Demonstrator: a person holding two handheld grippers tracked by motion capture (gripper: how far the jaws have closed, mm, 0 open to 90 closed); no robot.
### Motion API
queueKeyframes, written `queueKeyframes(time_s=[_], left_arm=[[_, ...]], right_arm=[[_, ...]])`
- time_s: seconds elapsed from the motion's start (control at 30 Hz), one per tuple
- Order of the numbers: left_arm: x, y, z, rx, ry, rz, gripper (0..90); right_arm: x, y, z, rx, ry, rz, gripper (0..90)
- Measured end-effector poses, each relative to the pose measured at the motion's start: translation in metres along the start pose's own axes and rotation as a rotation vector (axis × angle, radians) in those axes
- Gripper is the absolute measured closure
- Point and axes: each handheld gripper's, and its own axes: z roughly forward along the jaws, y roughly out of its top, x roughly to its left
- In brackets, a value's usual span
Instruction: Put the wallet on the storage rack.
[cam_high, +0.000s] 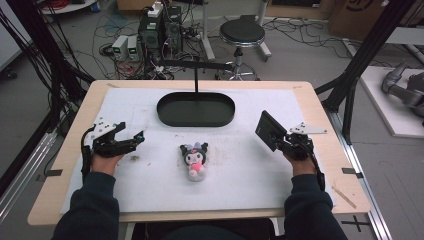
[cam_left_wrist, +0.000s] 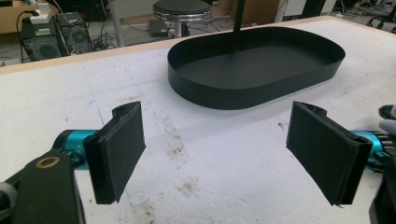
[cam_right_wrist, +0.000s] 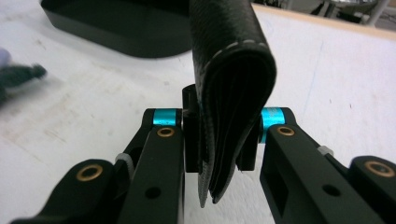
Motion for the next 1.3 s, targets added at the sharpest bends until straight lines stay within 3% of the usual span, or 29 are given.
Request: queueKeyframes(time_s=[0.17,0.2,0.4,0.57,0.6,0.67,0.7,0.77,0.83,0.9,0.97,1.1,1.17,1.3], left_arm=[[0.001,0.001,-0.001,-0.015,0.002,0.004,20.4],[0.001,0.001,-0.001,-0.017,0.002,0.003,20.4],[0.001,0.0,0.0,-0.02,-0.009,-0.002,20.4],[0.002,0.001,-0.001,-0.019,-0.01,0.001,20.4],[0.002,0.001,-0.001,-0.021,-0.008,-0.001,20.4],[0.002,0.001,-0.001,-0.02,-0.009,-0.001,20.4],[0.001,0.001,-0.001,-0.021,-0.011,-0.001,20.4],[0.001,0.001,-0.001,-0.021,-0.011,-0.001,20.4],[0.001,0.001,-0.001,-0.023,-0.011,-0.003,20.4],[0.002,0.0,-0.001,-0.024,-0.01,-0.006,20.4],[0.003,0.0,-0.001,-0.024,-0.01,-0.008,20.4],[0.003,0.0,-0.002,-0.025,-0.011,-0.012,20.4],[0.004,0.0,-0.002,-0.028,-0.011,-0.016,20.4],[0.004,0.0,-0.002,-0.028,-0.013,-0.014,20.4]], right_arm=[[0.007,0.014,0.005,-0.027,0.015,-0.019,77.9],[0.01,0.027,0.013,-0.042,0.032,-0.024,77.9],[0.021,0.061,0.038,-0.079,0.083,-0.047,77.9],[0.035,0.081,0.061,-0.063,0.126,-0.095,78.0],[0.043,0.09,0.076,-0.049,0.134,-0.122,77.9],[0.046,0.092,0.081,-0.046,0.138,-0.127,77.9],[0.053,0.098,0.097,-0.03,0.149,-0.125,77.9],[0.055,0.1,0.102,-0.028,0.152,-0.125,77.9],[0.064,0.106,0.124,-0.014,0.139,-0.13,77.9],[0.066,0.107,0.129,-0.009,0.135,-0.132,77.9],[0.072,0.11,0.148,0.008,0.102,-0.159,77.9],[0.076,0.11,0.163,0.035,0.057,-0.187,77.9],[0.075,0.105,0.179,0.066,-0.008,-0.196,77.9],[0.071,0.101,0.188,0.072,-0.079,-0.195,77.9]])
